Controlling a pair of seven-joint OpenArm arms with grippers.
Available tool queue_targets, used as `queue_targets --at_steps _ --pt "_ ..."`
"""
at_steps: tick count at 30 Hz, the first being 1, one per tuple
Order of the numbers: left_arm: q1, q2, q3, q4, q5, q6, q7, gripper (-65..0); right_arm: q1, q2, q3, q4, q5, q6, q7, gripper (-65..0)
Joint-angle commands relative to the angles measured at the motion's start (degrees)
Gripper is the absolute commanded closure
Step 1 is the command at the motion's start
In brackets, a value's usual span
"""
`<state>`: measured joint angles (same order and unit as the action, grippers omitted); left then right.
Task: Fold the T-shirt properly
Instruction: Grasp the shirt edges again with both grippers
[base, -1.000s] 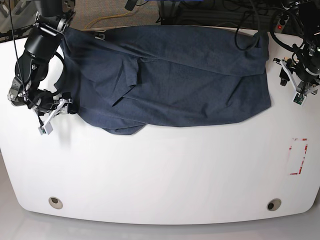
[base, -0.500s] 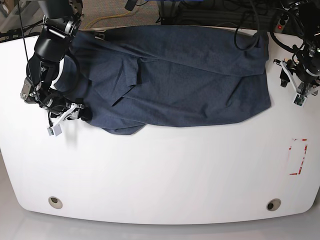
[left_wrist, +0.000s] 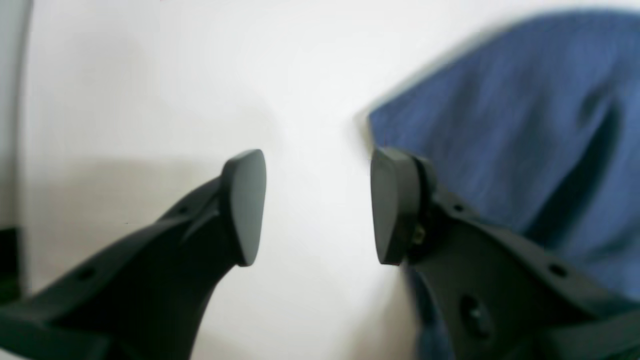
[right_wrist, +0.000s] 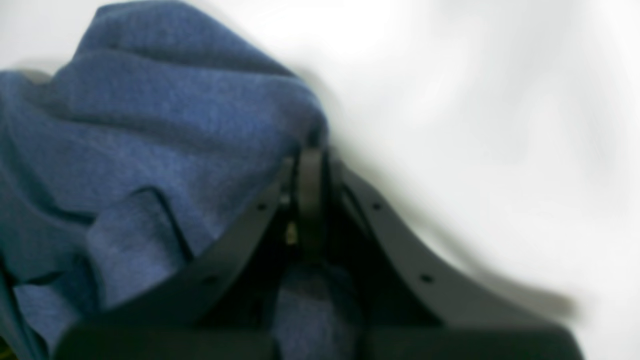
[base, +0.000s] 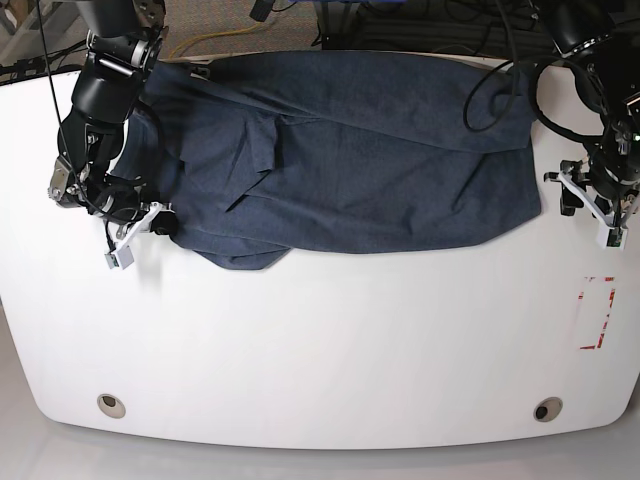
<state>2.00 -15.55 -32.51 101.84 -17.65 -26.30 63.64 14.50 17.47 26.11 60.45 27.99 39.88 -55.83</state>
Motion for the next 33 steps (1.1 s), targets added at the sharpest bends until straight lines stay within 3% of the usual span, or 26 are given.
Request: queue_targets --at_steps 1,4,8,10,23,33 --pt "-2.31 0.03 -0.24 -2.37 0.02 1.65 -0.82 -31.4 0.93 0.86 -0.04 3.77 0.63 0.12 0.58 0.0" --pt "-4.42 0.65 -0.5 -5.62 0.02 1.65 -0.82 -33.1 0.84 0.77 -0.04 5.09 0.63 0.12 -0.39 0.0" --pt "-5.3 0.74 -0.32 -10.11 0.02 1.65 -1.0 -47.8 0.93 0.77 -0.04 5.44 0.63 0.12 -0.65 0.0" --pt "-5.38 0.83 -0.24 -11.51 -0.33 1.65 -1.09 -50.6 0.93 0.77 -0.04 5.44 0.63 0.12 -0.65 0.0" --pt "-8.29 0.83 5.22 -21.1 -6.92 1.38 -1.09 -50.6 0.93 0.77 -0.04 5.44 0.72 0.12 -0.65 0.0" --pt "-8.99 0.91 5.57 -26.11 -7.27 1.38 -1.0 -49.6 1.1 0.77 -0.04 5.53 1.16 0.12 -0.65 0.0"
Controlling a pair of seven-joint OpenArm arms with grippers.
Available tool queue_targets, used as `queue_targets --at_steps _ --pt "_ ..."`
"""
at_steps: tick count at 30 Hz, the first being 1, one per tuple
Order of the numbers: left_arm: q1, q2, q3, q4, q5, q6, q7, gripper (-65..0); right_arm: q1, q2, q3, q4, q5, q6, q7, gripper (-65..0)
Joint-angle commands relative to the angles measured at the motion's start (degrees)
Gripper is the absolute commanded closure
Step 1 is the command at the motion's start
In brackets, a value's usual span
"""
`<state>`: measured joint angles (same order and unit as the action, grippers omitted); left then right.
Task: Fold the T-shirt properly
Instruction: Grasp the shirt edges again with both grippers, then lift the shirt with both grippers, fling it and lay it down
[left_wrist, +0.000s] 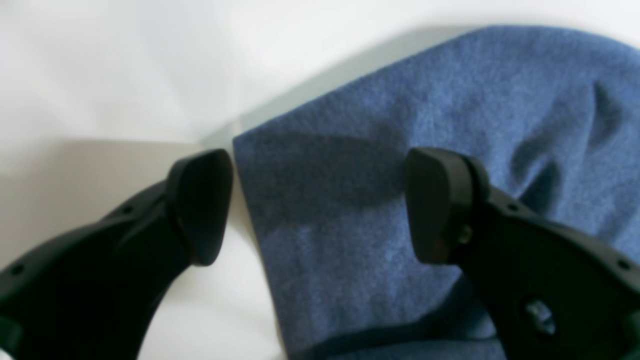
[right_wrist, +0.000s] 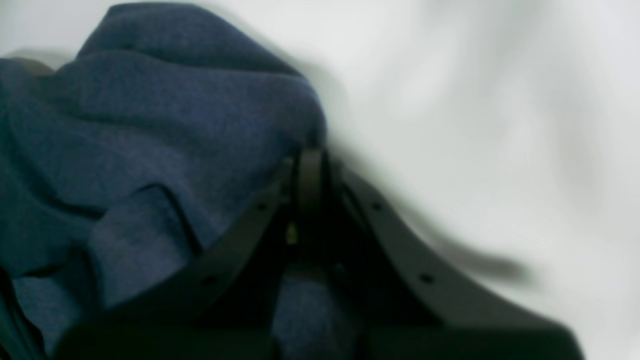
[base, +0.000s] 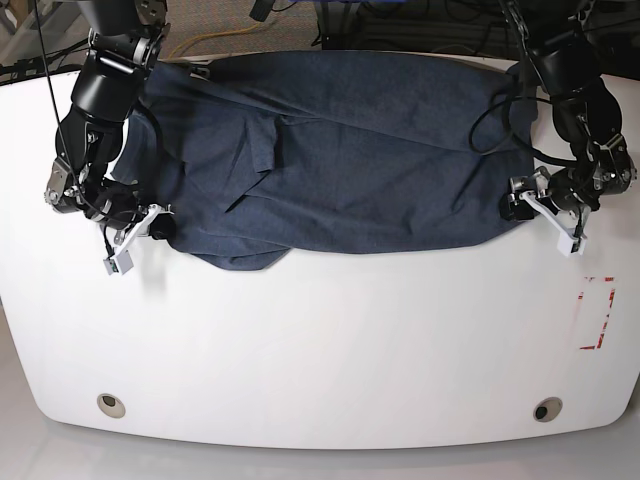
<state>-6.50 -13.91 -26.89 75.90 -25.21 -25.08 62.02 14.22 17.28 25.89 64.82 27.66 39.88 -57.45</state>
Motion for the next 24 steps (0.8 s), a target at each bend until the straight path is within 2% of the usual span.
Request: queue_targets --at_steps 1,2,4,5,8,9,14,20,24 --pt "-0.57 -0.73 -0.05 -0.78 0.2 0.16 0.71 -45.8 1.39 0.96 0.18 1.16 1.48 0.12 0.97 0.0" --pt "-0.84 -0.73 -0.05 -1.22 0.2 0.16 0.71 -42.1 1.39 0.96 0.18 1.16 1.48 0.12 0.97 0.0" --pt "-1.63 -0.73 0.21 -2.71 0.2 0.16 0.79 -29.3 1.39 0.96 0.18 1.51 1.48 0.12 0.97 0.0" --pt "-1.98 -0.73 0.48 -3.94 0.2 0.16 0.79 -20.8 1.39 0.96 0.18 2.13 1.39 0.12 0.97 0.0" --pt "-3.12 -0.73 0.65 -6.32 0.64 0.16 0.62 -4.2 1.39 0.88 0.18 3.8 1.13 0.12 0.97 0.0" --pt "-3.39 -0.73 0.65 -6.67 0.64 0.16 0.53 -1.9 1.39 0.88 0.18 3.97 1.13 0.12 0.97 0.0" --pt "-3.65 -0.73 0.65 -5.52 0.55 0.16 0.09 -1.0 1.47 0.88 0.09 4.24 1.04 0.12 0.97 0.0" --pt "-3.83 -0.73 0.74 5.2 0.73 0.42 1.41 -0.4 2.35 1.14 0.09 4.41 1.22 0.12 0.88 0.0" --pt "-5.67 -0.73 0.74 9.68 0.73 0.42 2.29 -0.4 4.46 1.32 0.09 4.41 1.04 0.12 -1.14 0.0"
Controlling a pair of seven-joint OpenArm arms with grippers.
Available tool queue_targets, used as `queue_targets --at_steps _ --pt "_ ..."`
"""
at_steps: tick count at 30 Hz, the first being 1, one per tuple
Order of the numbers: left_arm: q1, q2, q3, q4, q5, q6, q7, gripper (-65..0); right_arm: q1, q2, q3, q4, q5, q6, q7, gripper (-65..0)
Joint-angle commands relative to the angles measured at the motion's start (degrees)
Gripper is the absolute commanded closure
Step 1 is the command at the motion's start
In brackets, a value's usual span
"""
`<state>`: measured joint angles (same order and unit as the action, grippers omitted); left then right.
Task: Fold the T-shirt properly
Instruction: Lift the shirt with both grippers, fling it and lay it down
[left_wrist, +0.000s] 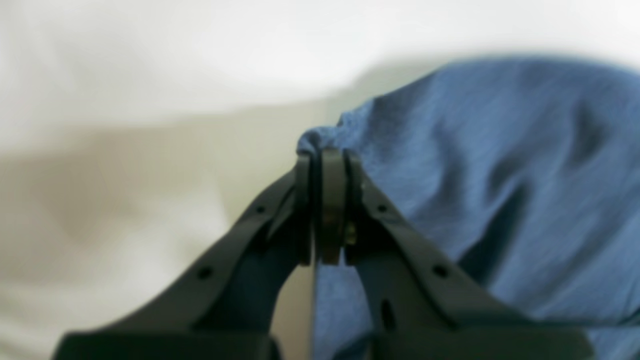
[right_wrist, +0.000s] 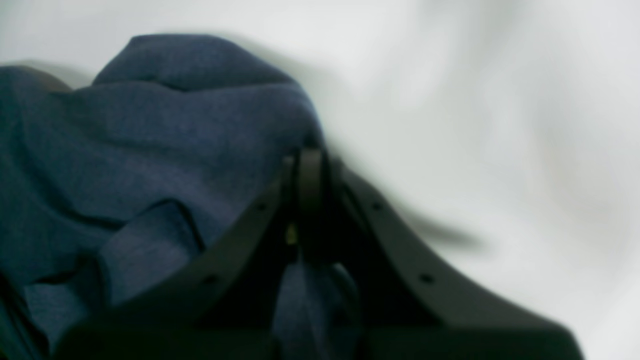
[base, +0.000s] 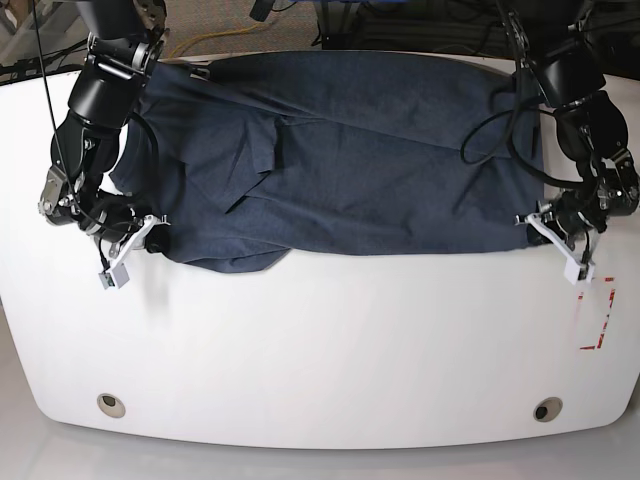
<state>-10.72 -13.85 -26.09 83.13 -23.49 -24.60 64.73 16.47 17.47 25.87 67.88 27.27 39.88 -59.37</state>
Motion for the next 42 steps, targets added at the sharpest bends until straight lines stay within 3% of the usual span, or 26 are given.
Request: queue_targets --at_steps 1,8,19,26,34,38,42 --pt "-2.07 -0.79 -0.07 3.33 -1.0 -0.06 0.02 -0.4 3.0 1.12 0.11 1.35 1.44 0.12 0.52 0.0" --pt "-6.99 -0.79 -0.07 8.43 -1.0 -0.06 3.09 -0.4 8.98 2.96 -0.94 1.35 1.52 0.12 -0.89 0.0" --pt "-15.52 -1.23 0.02 15.72 -1.35 -0.24 3.09 -0.4 23.49 8.15 -6.22 1.27 1.96 0.12 -4.23 0.0" --pt "-25.37 -5.89 5.38 17.83 -1.0 -0.32 3.18 -0.4 37.38 9.91 -8.94 1.27 1.61 0.12 -8.1 0.0" --pt "-32.4 -9.05 5.91 22.05 -1.53 -0.41 3.45 -0.6 52.15 11.32 -15.45 1.27 1.96 0.12 -11.53 0.0" --pt "-33.72 -11.6 5.82 24.16 -1.44 -0.41 3.53 -0.6 55.05 11.32 -15.27 1.27 2.05 0.12 -15.04 0.0" --pt "-33.28 -11.96 5.91 24.25 -1.44 -0.41 3.53 -0.6 53.46 11.76 -14.48 1.27 3.11 0.12 -16.27 0.0"
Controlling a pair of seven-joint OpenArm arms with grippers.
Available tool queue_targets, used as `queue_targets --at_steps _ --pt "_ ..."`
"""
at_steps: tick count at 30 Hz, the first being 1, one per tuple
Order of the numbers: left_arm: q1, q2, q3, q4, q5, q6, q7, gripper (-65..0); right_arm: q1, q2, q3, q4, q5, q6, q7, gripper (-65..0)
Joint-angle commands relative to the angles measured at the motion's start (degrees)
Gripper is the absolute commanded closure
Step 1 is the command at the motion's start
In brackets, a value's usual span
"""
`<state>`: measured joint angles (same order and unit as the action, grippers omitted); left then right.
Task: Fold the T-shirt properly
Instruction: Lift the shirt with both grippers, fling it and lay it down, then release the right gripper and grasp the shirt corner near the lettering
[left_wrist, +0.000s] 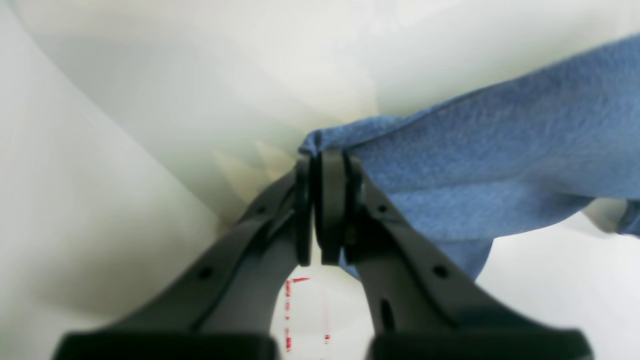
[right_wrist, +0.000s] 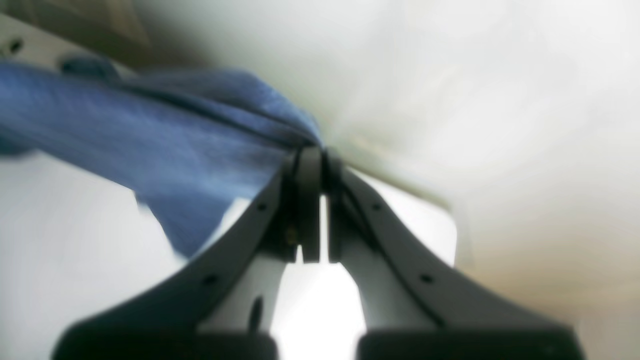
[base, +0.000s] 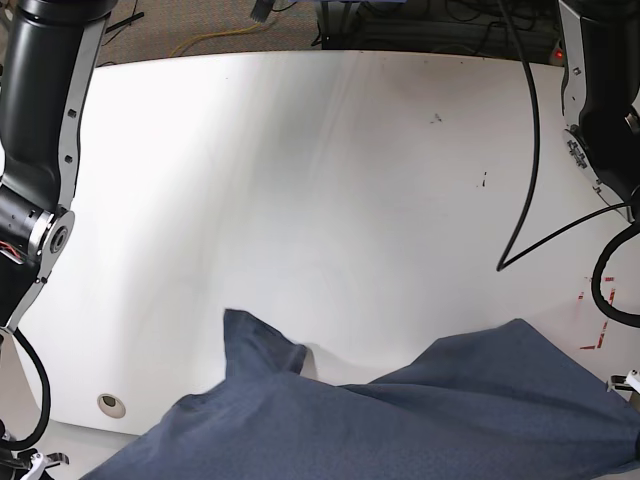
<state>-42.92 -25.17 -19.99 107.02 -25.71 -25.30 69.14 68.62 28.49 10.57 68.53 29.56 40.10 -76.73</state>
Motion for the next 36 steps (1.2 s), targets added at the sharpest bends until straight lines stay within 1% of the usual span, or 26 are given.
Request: queue_targets --at_steps 1,4,7,10,13,14,17,19,20,22,25,26,29,30,32,33,36 --pt "-0.38 -0.63 -0.19 0.36 0.7 0.29 -0.88 -0.6 -0.53 1.0 1.7 0.7 2.13 -0.1 1.08 0.0" --pt "1.82 -0.63 -0.45 1.42 0.26 0.29 -0.88 -0.6 -5.46 3.11 4.33 0.7 6.97 -0.1 0.99 0.0" --pt "6.83 -0.81 -0.63 3.0 -1.58 0.29 -0.88 -0.6 -12.75 5.14 6.0 0.79 11.71 -0.1 0.99 0.0" --pt "12.54 -0.81 -0.72 4.23 -2.2 0.29 -0.88 -0.6 -20.31 5.84 8.03 3.78 14.26 -0.1 0.99 0.0" --pt "18.87 -0.63 -0.98 5.46 -2.37 0.29 -0.88 -0.6 -29.28 5.93 11.54 9.05 14.61 -0.1 0.99 0.0" --pt "21.33 -0.63 -1.42 5.9 -2.64 0.29 -0.88 -0.4 -32.44 5.66 12.6 10.72 14.79 -0.1 0.99 0.0" --pt "29.07 -0.55 -3.53 6.16 -4.22 0.29 -0.88 -0.4 -40.53 3.03 15.41 15.12 14.44 -0.1 0.99 0.0" --pt "33.2 -0.55 -4.32 6.16 -5.89 0.29 -0.97 -0.4 -44.4 1.62 16.9 16.43 14.44 -0.1 1.08 0.0" --pt "35.75 -0.55 -4.5 6.16 -6.94 0.29 -1.06 -0.4 -46.51 0.39 17.52 16.52 14.44 -0.1 1.26 0.0" --pt "38.74 -0.55 -4.67 6.25 -8.0 0.29 -1.14 -0.4 -48.71 -0.93 18.05 16.43 14.26 -0.1 1.61 0.0" --pt "43.49 -0.55 -6.69 6.25 -8.88 0.29 -1.23 -0.4 -51.78 -2.86 17.96 16.43 12.68 -0.1 3.98 -0.5" --pt "45.07 -0.55 -7.48 6.25 -8.88 0.29 -1.23 -0.4 -52.4 -3.66 17.96 16.43 11.54 -0.1 4.95 -4.0" --pt "47.53 -0.55 -8.36 6.16 -8.97 0.29 -1.23 -0.4 -52.58 -6.2 17.96 16.35 7.76 -0.1 6.09 -17.9" --pt "48.06 -0.55 -8.72 6.16 -8.97 0.29 -1.23 -0.4 -52.49 -7.08 18.05 16.35 6.0 -0.1 6.27 -25.0" --pt "48.76 -0.55 -9.59 6.16 -8.97 0.29 -1.23 -0.4 -51.87 -8.4 18.14 16.35 3.54 -0.1 6.62 -34.2" --pt "49.38 -0.63 -10.3 6.08 -8.97 0.29 -1.23 -0.4 -50.91 -9.28 17.96 16.08 2.13 -0.1 7.06 -40.1" --pt "50.61 -0.63 -11.44 6.16 -8.97 0.29 -1.23 -0.4 -48.09 -11.04 17.87 12.48 -1.3 -0.1 8.03 -50.6"
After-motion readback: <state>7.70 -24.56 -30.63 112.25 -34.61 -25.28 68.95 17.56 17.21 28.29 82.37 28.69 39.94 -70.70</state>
